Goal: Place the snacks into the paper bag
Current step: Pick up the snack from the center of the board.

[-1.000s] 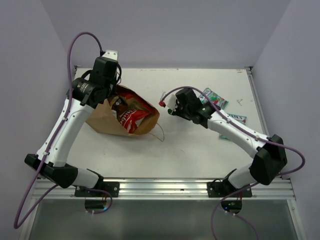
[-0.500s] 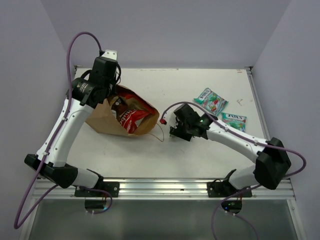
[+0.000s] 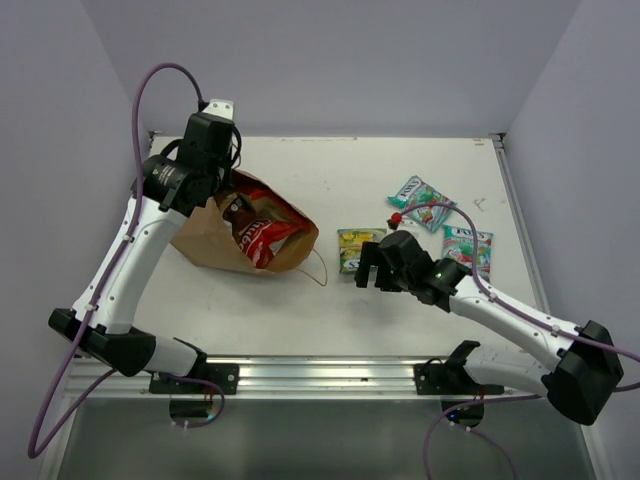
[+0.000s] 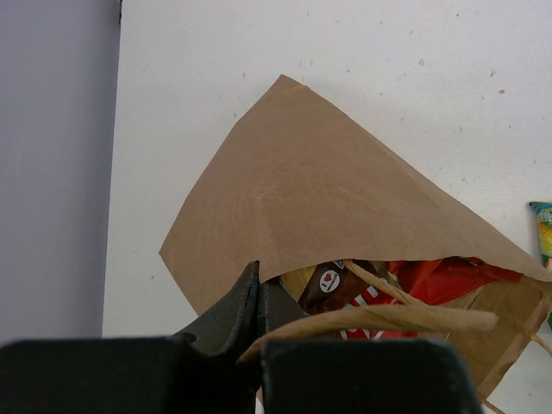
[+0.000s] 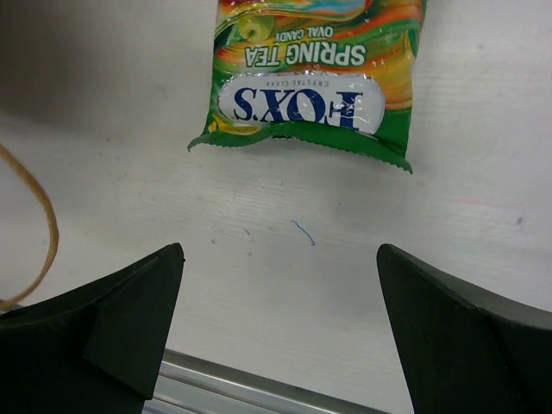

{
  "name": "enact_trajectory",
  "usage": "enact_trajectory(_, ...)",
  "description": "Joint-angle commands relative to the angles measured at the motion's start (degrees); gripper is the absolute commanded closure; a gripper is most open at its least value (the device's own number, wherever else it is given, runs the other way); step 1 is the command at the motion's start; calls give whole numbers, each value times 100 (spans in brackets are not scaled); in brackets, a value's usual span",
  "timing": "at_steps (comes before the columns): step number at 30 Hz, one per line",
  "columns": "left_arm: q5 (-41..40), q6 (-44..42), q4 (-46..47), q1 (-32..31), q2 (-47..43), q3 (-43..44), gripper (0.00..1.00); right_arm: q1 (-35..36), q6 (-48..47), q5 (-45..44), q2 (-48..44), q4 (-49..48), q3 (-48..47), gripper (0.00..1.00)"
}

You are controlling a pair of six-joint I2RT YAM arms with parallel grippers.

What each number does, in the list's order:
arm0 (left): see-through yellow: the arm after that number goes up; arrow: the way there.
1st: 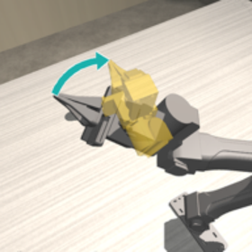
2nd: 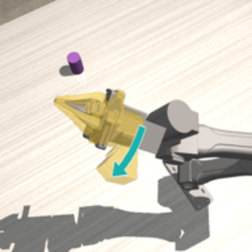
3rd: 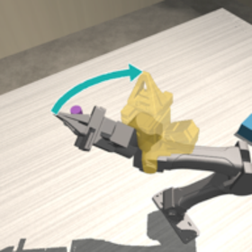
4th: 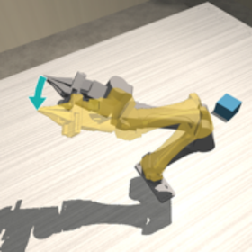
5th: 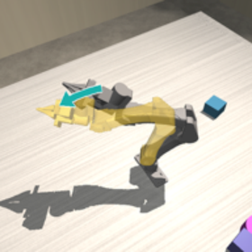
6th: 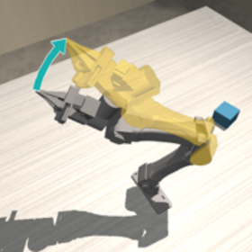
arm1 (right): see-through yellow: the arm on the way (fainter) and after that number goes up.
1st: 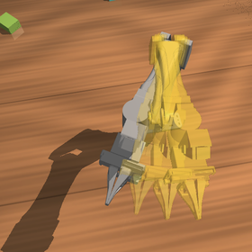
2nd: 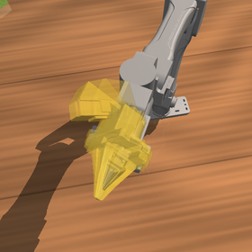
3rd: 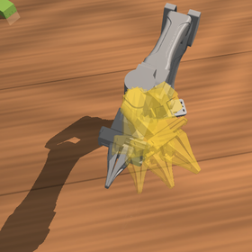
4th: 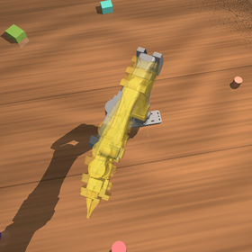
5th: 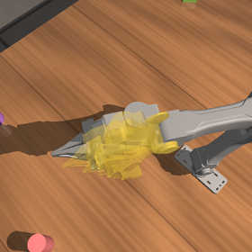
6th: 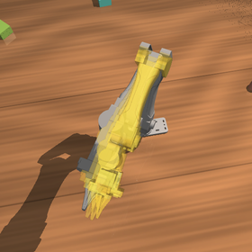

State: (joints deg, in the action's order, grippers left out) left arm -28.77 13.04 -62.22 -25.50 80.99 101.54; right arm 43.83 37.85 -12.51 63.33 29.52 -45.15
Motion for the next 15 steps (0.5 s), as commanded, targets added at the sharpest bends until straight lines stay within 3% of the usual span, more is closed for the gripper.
enact_trajectory(1, -32, 111, 183, 62, -162, 253, 100, -33, 2568, -313, -408, -1006, 574, 2)
enact_trajectory(8, 135, 146, 263, 62, -163, 138, 100, -24, 4318, -1156, -621, -1914, 1297, 1)
enact_trajectory(15, 170, 173, 280, 62, -180, 165, 100, -33, 5504, -1403, 266, -2082, 1210, 2)
